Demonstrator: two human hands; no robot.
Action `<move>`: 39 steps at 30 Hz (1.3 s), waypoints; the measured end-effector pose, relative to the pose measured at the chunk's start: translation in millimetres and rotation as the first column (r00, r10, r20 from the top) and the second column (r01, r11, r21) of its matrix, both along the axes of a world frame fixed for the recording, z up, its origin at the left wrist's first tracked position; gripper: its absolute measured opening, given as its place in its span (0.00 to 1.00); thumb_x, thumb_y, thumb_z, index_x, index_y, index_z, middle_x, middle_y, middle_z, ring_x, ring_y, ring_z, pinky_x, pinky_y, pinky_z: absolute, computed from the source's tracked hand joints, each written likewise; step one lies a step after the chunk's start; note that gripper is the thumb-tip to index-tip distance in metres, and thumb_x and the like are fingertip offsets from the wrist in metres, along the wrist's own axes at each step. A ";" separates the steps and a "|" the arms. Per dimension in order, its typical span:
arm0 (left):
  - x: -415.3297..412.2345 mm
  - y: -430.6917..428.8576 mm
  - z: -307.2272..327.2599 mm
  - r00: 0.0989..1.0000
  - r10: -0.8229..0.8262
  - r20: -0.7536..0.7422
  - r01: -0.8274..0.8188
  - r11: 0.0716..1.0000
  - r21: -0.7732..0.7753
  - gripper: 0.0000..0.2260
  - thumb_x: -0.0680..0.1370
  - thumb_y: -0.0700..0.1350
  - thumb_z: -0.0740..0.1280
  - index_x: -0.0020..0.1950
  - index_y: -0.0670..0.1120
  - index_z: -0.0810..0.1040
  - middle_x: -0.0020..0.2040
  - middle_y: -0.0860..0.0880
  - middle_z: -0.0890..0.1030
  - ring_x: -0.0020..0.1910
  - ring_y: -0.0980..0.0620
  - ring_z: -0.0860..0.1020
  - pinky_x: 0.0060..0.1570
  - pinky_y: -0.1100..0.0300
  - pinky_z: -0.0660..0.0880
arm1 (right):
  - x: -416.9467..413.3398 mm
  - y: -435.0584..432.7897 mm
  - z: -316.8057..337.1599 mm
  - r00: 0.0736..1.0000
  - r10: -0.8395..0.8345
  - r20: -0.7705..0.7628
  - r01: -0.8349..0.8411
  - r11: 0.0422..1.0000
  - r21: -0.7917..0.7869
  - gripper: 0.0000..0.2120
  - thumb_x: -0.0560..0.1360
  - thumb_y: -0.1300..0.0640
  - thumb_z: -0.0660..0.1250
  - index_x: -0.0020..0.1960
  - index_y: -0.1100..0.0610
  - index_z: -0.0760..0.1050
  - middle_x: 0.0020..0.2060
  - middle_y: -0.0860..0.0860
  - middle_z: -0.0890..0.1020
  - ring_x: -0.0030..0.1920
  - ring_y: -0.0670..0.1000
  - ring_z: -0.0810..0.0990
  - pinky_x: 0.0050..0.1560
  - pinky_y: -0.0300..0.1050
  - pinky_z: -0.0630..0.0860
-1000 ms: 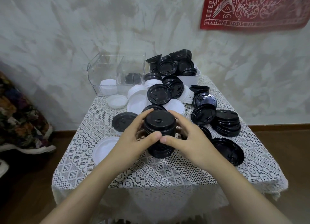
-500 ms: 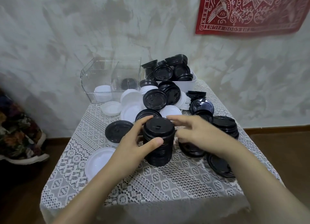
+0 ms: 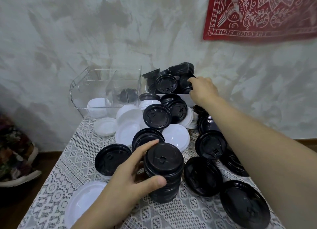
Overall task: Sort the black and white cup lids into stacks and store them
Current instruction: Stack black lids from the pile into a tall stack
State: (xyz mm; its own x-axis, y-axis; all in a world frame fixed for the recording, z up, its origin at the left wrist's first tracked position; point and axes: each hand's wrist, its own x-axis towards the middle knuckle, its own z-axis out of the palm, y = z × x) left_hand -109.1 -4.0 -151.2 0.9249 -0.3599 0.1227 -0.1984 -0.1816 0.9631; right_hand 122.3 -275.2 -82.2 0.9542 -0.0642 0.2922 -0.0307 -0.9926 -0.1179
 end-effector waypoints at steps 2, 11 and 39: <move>2.3 -0.9 -0.4 1.000 -0.007 0.001 0.007 1.000 0.003 0.33 0.68 0.58 0.80 0.71 0.68 0.72 0.69 0.59 0.79 0.69 0.57 0.78 0.67 0.54 0.72 | 4.9 -2.3 -4.2 1.000 -0.009 -0.017 0.009 1.000 -0.009 0.18 0.78 0.65 0.62 0.66 0.54 0.76 0.61 0.60 0.79 0.63 0.64 0.74 0.50 0.51 0.70; 4.1 -1.5 -1.6 0.999 -0.001 0.050 -0.001 0.999 0.044 0.31 0.70 0.56 0.78 0.70 0.69 0.72 0.68 0.60 0.79 0.68 0.58 0.77 0.68 0.54 0.72 | -39.5 10.8 3.9 0.978 0.057 0.201 -0.134 0.910 0.392 0.09 0.80 0.55 0.67 0.59 0.54 0.78 0.51 0.54 0.84 0.54 0.61 0.79 0.49 0.50 0.70; 3.5 -1.1 -6.9 0.997 0.015 0.075 -0.019 0.998 0.055 0.31 0.72 0.58 0.76 0.74 0.59 0.70 0.67 0.56 0.81 0.68 0.56 0.78 0.71 0.48 0.72 | -232.2 54.1 -33.6 0.927 0.360 0.106 -0.265 0.428 0.864 0.10 0.79 0.52 0.71 0.58 0.40 0.82 0.51 0.47 0.83 0.39 0.49 0.78 0.44 0.40 0.74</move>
